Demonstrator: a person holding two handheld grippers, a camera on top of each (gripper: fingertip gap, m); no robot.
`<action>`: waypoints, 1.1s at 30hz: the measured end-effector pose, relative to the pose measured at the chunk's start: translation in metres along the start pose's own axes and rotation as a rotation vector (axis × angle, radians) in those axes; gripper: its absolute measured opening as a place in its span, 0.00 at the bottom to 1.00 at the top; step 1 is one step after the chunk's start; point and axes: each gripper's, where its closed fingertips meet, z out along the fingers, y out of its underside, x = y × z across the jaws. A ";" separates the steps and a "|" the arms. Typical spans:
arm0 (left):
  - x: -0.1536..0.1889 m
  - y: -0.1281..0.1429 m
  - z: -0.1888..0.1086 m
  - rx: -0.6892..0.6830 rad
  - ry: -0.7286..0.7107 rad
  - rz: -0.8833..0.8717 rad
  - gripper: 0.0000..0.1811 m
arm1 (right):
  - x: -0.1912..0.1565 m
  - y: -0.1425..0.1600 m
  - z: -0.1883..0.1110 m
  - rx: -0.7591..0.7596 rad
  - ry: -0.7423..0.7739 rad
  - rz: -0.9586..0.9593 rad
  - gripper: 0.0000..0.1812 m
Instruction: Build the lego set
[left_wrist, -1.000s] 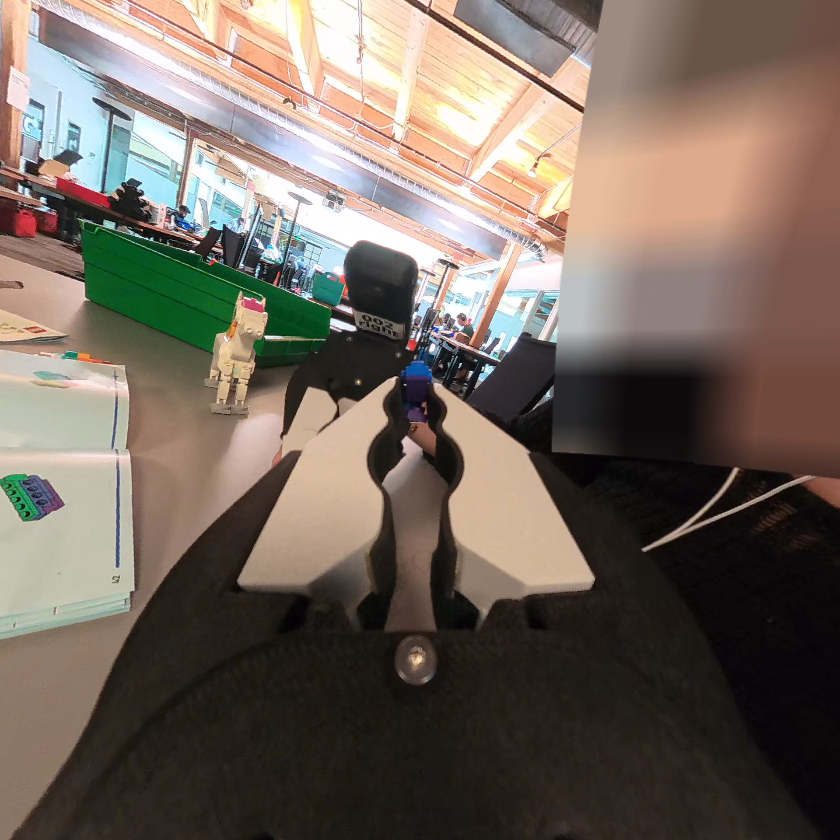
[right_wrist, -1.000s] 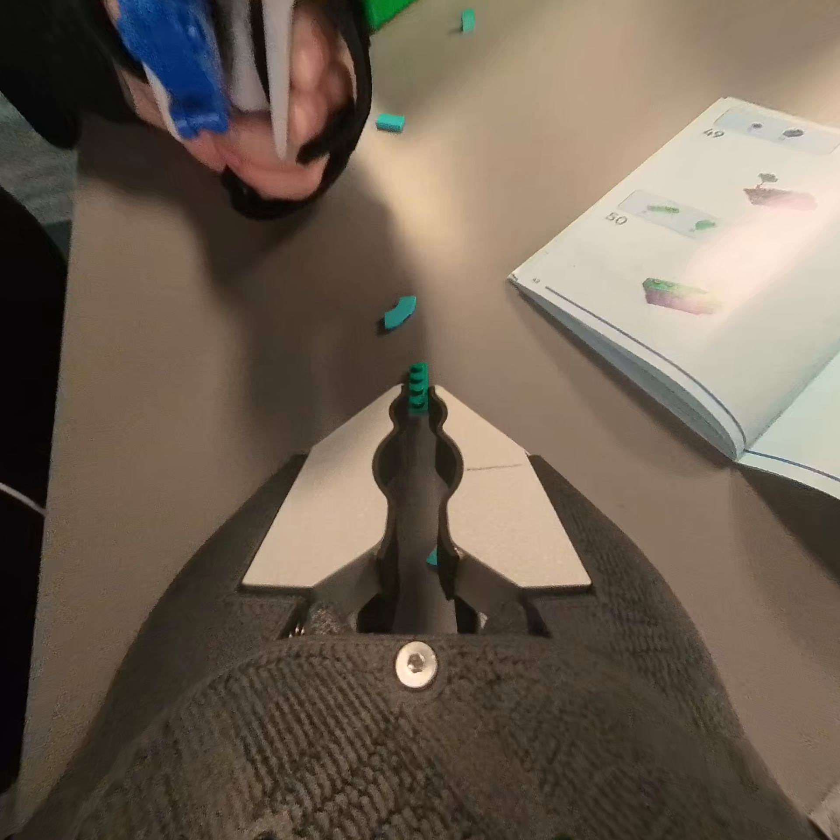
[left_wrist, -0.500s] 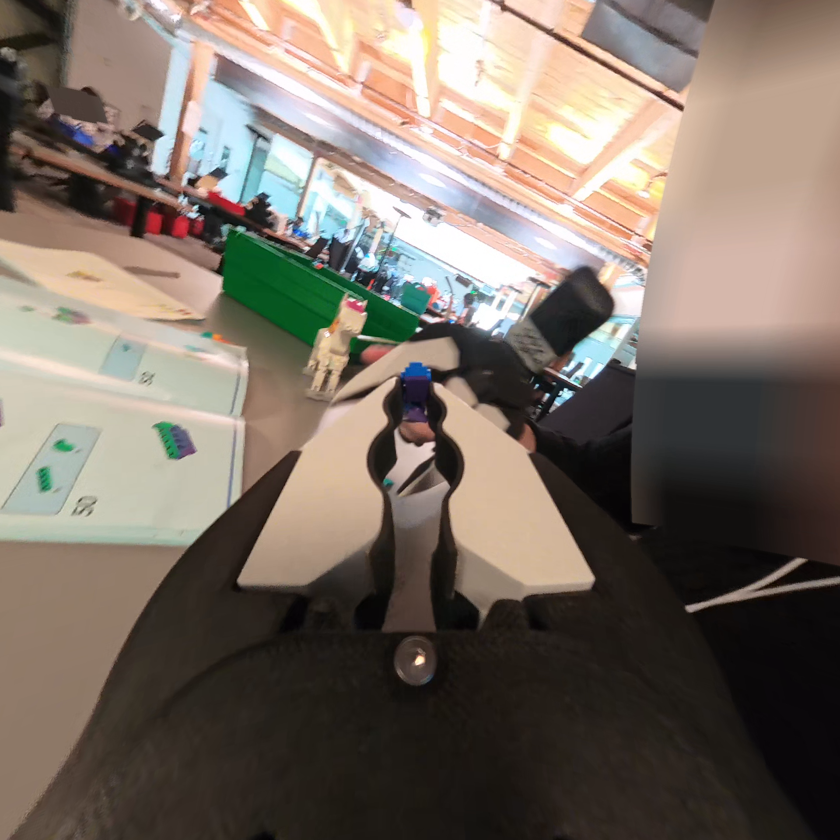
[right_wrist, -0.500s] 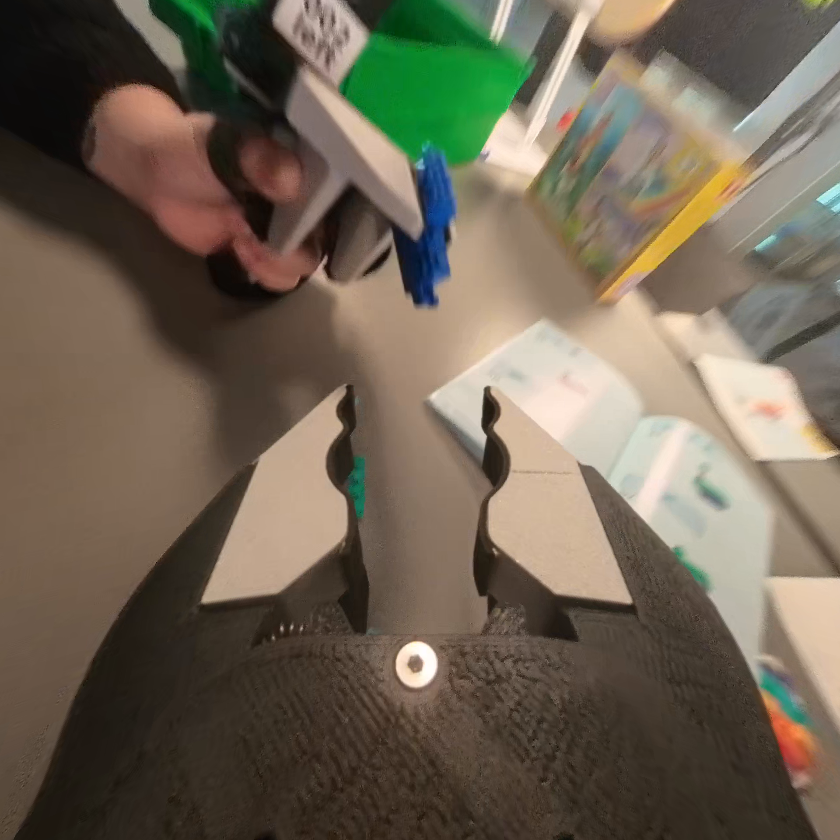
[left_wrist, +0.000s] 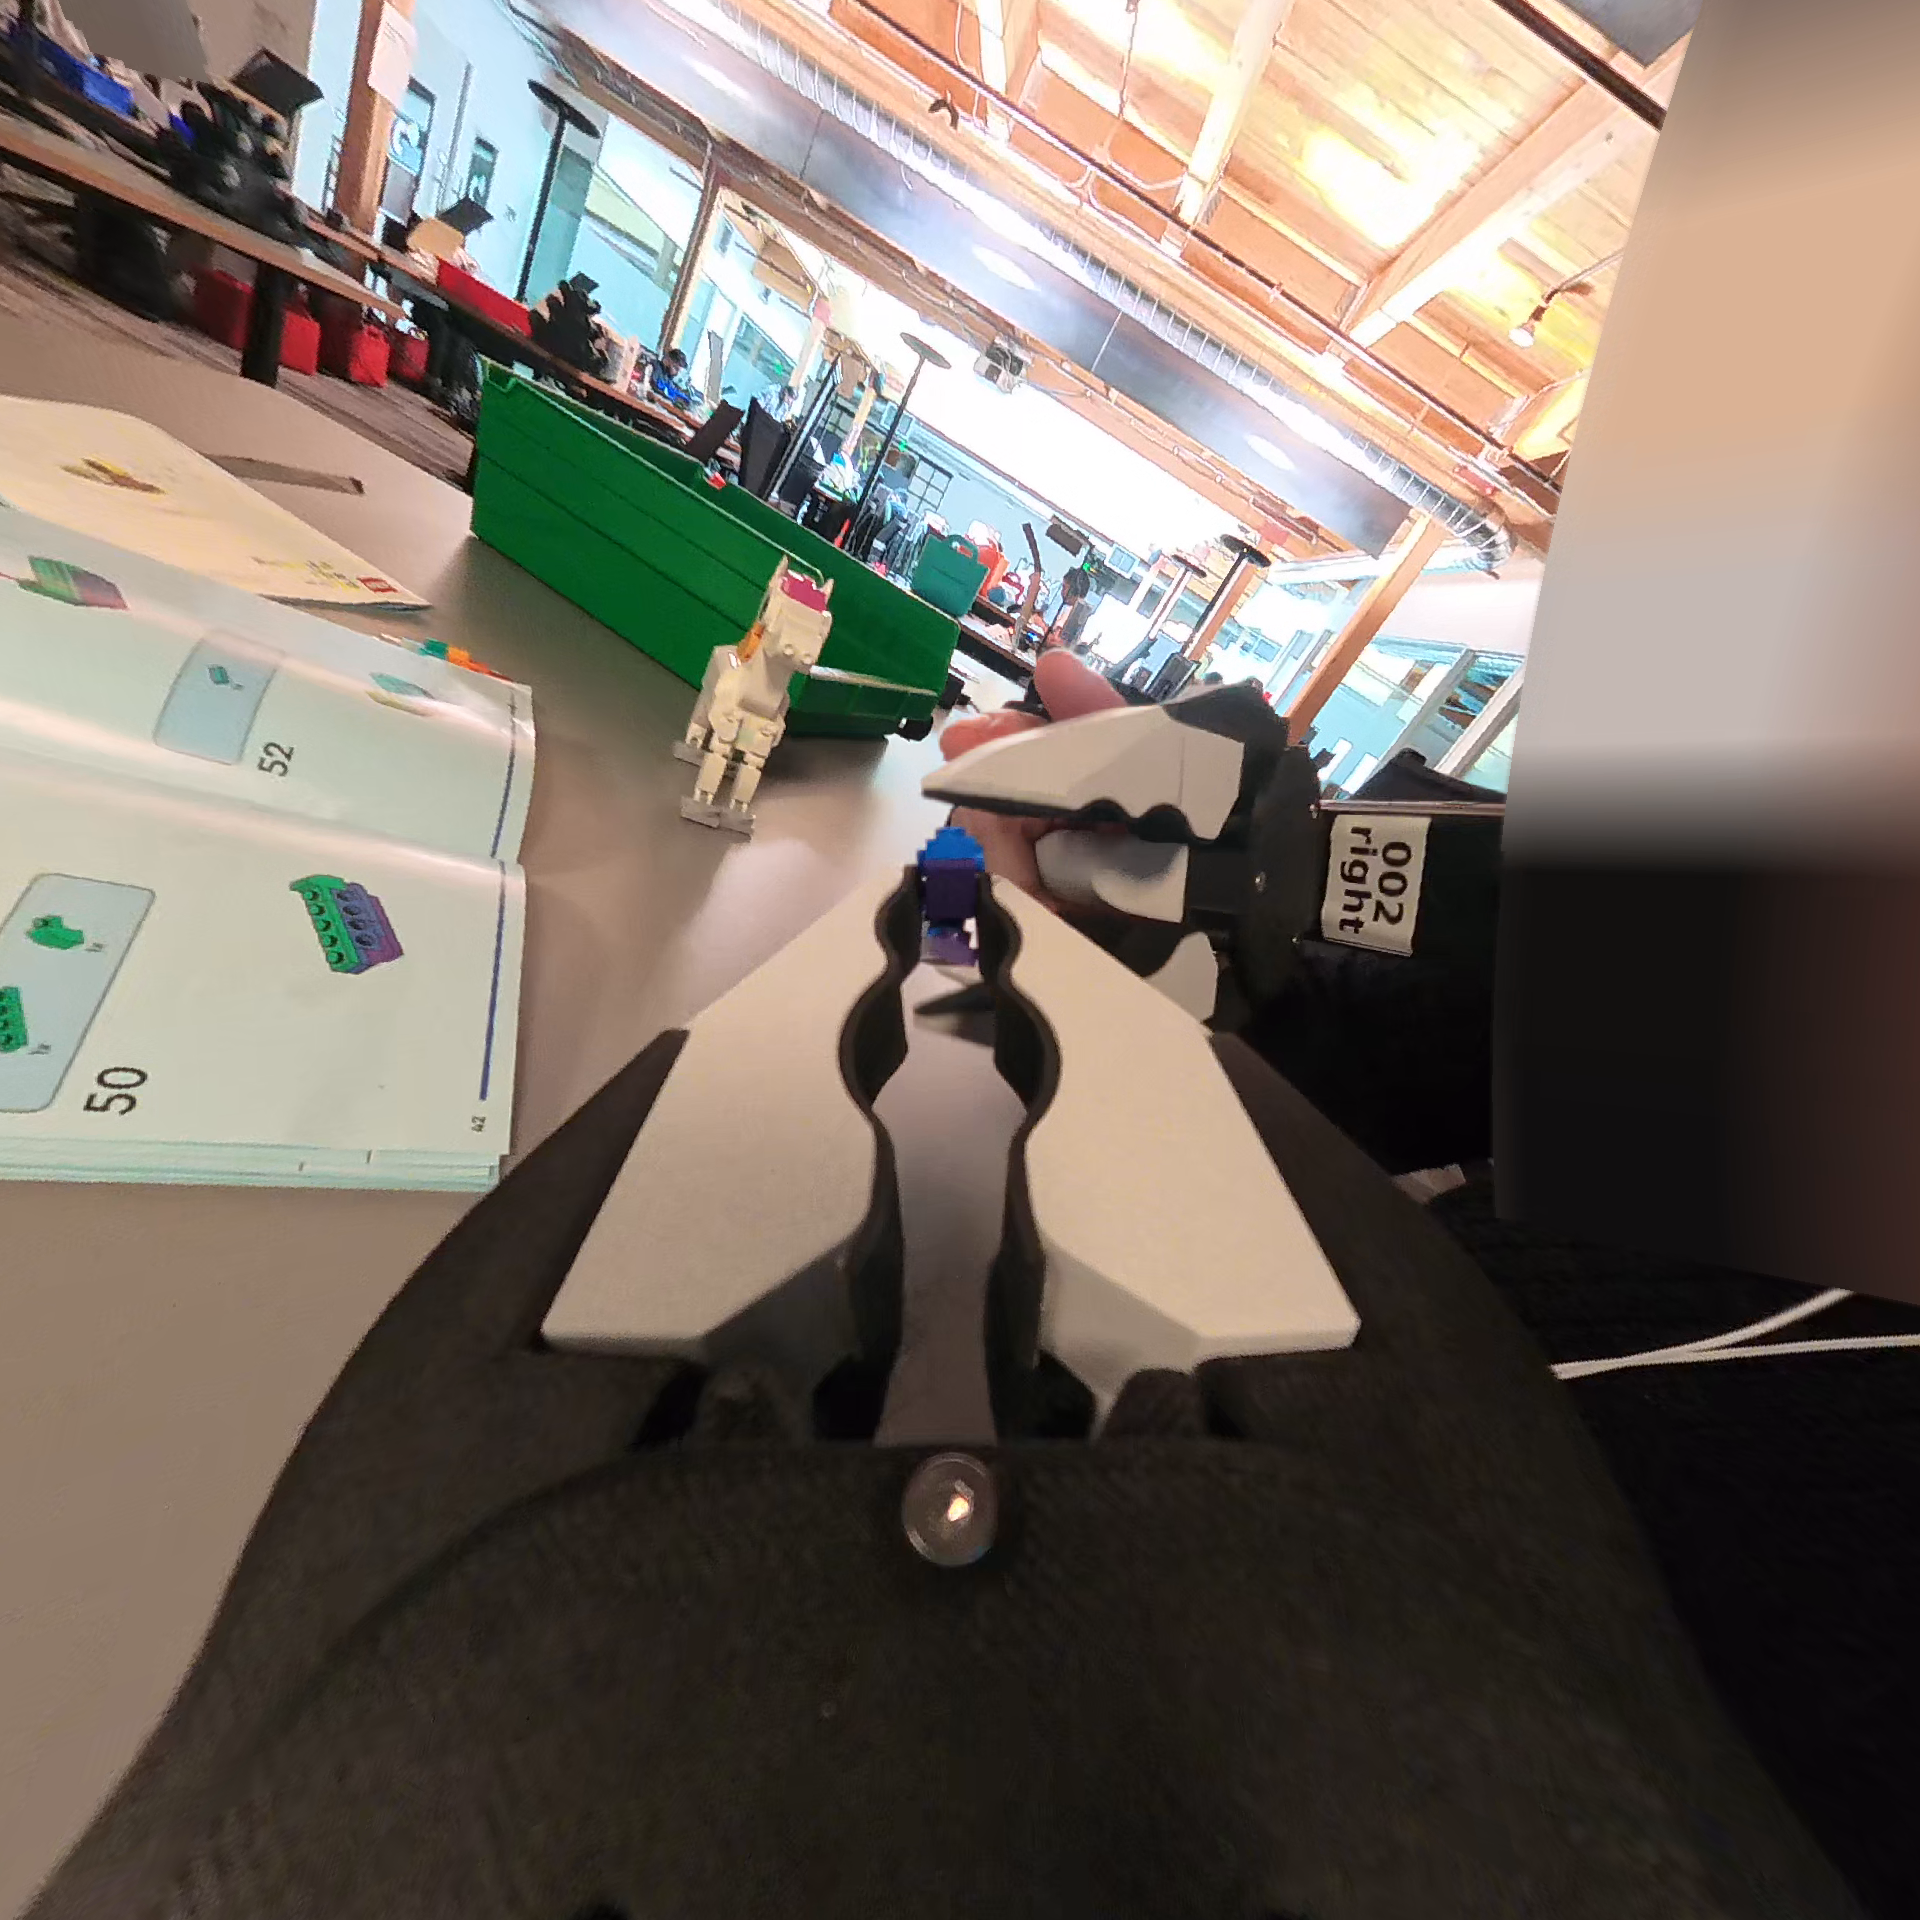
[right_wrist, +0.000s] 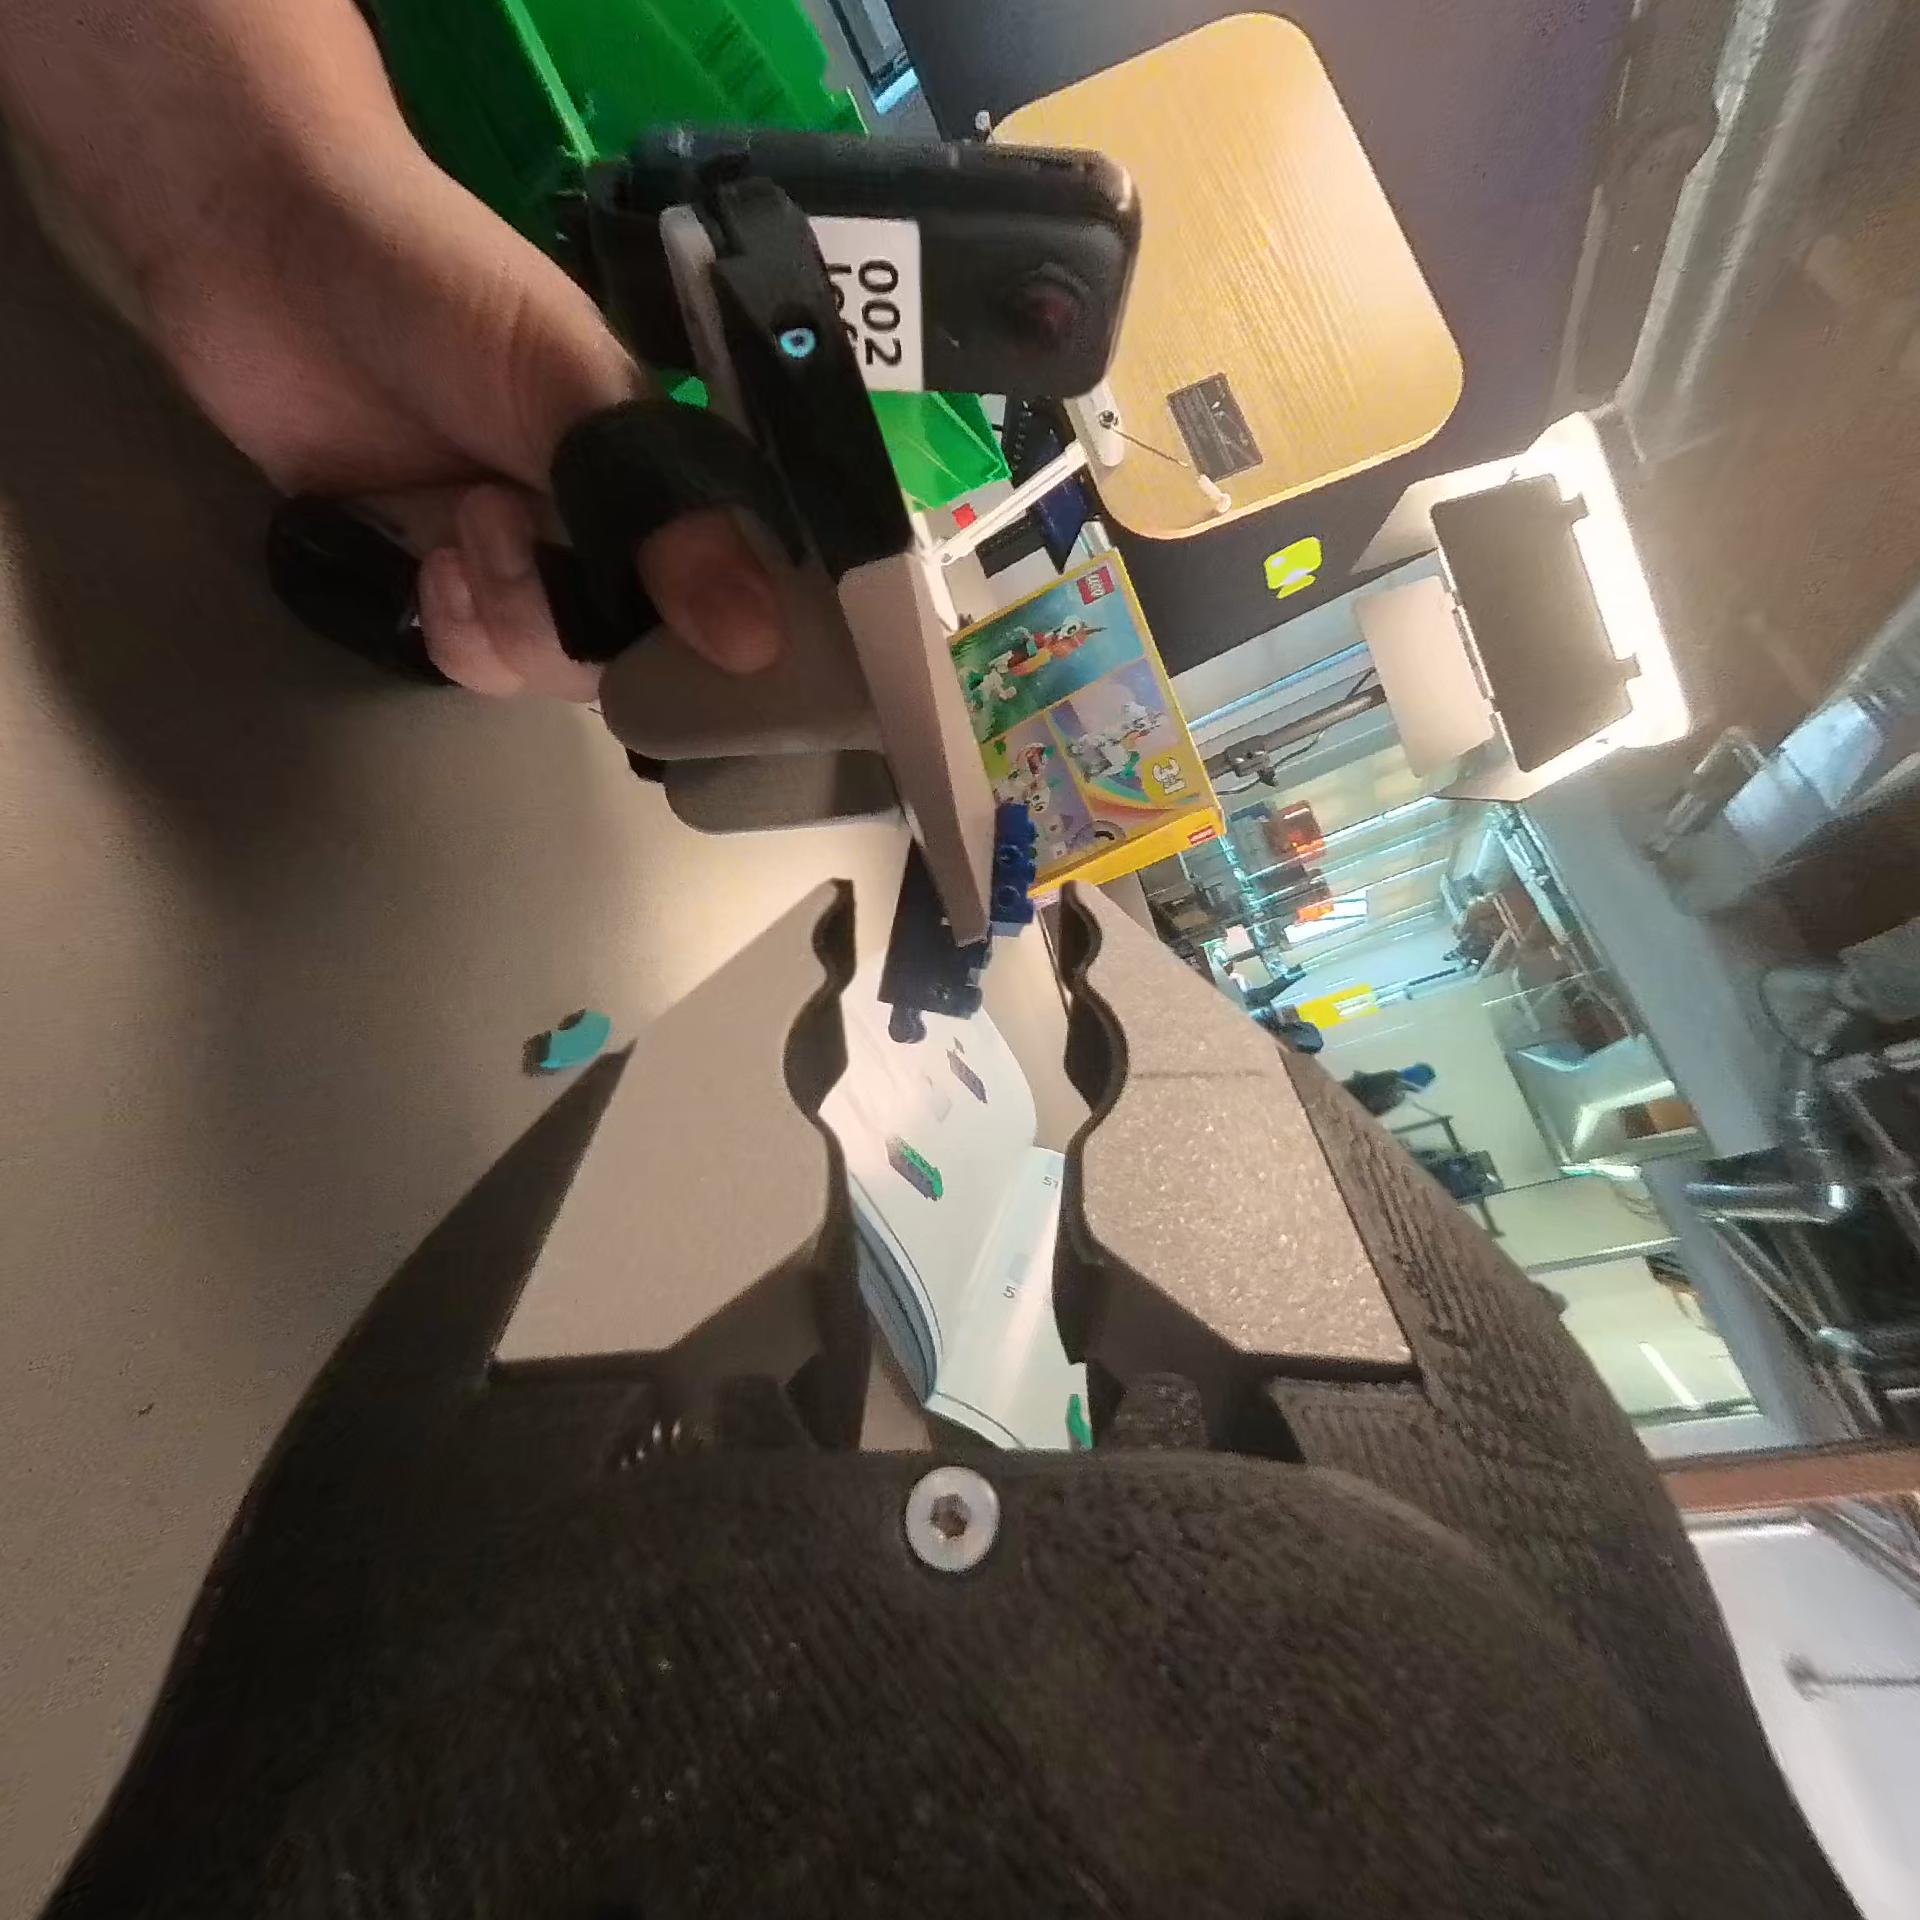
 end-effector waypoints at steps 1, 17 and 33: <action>0.000 0.001 0.001 -0.005 0.003 -0.003 0.05 | 0.001 0.001 0.000 -0.002 0.004 -0.002 0.19; -0.005 -0.002 -0.007 0.039 0.031 -0.105 0.04 | 0.007 0.007 -0.005 0.037 -0.031 0.213 0.10; -0.004 0.003 -0.009 0.004 0.047 -0.132 0.10 | -0.002 0.007 -0.005 0.060 -0.073 0.236 0.10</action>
